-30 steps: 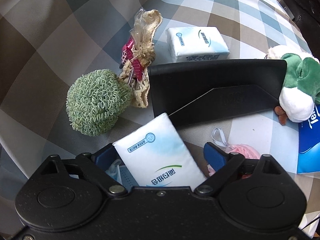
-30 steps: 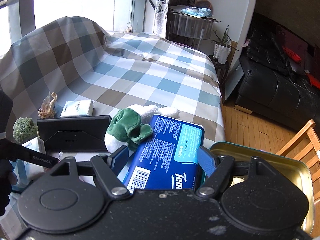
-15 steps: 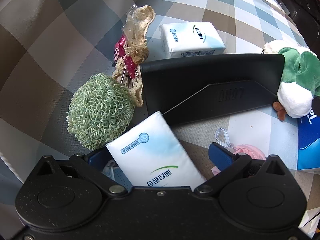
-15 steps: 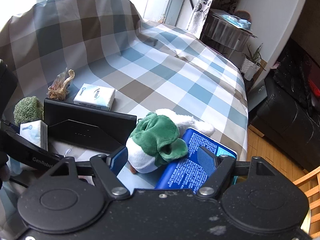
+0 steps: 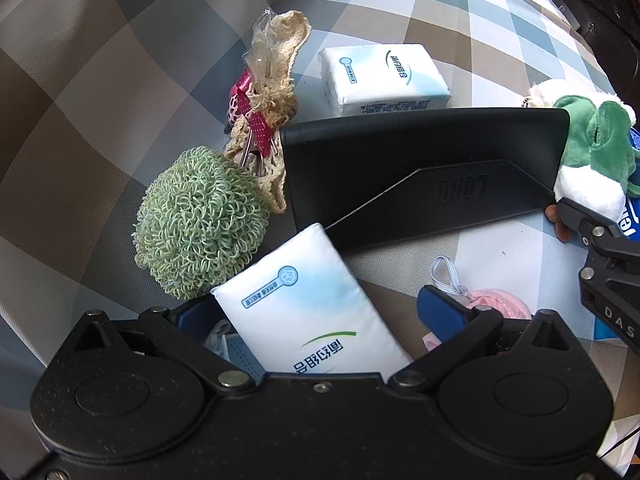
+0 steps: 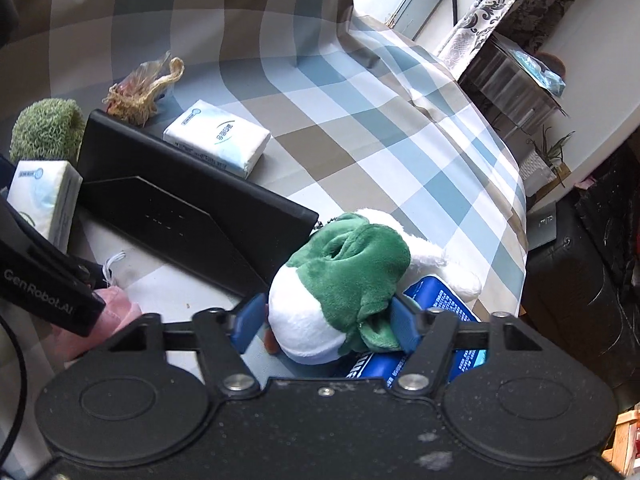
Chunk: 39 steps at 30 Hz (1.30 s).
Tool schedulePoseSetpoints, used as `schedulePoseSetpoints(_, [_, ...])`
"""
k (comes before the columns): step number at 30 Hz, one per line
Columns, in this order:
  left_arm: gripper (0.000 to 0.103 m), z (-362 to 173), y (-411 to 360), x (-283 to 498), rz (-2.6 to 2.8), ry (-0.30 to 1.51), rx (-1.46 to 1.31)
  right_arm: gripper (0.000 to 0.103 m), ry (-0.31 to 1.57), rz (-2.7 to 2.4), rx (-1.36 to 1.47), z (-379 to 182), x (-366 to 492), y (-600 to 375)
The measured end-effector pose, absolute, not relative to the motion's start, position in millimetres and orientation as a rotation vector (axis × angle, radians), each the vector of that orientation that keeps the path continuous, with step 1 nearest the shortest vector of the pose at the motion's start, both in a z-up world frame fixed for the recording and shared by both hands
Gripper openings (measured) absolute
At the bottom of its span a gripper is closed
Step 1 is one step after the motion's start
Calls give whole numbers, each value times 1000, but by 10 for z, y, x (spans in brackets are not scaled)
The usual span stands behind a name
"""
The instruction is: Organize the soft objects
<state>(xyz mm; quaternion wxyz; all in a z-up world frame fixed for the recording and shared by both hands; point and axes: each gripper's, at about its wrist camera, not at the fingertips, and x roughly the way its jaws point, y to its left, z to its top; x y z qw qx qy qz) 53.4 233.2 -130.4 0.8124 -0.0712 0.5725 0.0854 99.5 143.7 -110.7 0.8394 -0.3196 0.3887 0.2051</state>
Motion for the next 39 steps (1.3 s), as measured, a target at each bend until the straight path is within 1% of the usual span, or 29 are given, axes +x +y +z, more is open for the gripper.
schedulePoseSetpoints(4, [99, -1303, 2330, 535, 182, 1222, -152, 50, 843, 431, -621, -1073, 1013, 1386])
schedulePoseSetpoints(12, [99, -1294, 2347, 547, 181, 1232, -163, 49, 798, 413, -423, -649, 831, 1168])
schedulePoseSetpoints(17, [93, -1269, 2374, 567, 193, 1238, -169, 50, 755, 371, -353, -387, 684, 991])
schedulePoseSetpoints(19, [89, -1254, 2394, 564, 201, 1238, -172, 50, 738, 351, -320, -291, 612, 887])
schedulePoseSetpoints(21, [81, -1229, 2405, 556, 207, 1234, -173, 50, 722, 331, -293, -215, 542, 782])
schedulePoseSetpoints(23, [63, -1185, 2400, 543, 207, 1221, -161, 50, 707, 305, -274, -164, 481, 690])
schedulePoseSetpoints(25, [58, -1150, 2387, 550, 200, 1217, -148, 50, 695, 279, -255, -130, 433, 599])
schedulePoseSetpoints(31, [55, -1032, 2398, 549, 254, 1194, -110, 50, 675, 201, -177, -40, 323, 288])
schedulePoseSetpoints(39, [52, -724, 2365, 513, 262, 1139, -94, 50, 649, 115, -79, 78, 250, -76])
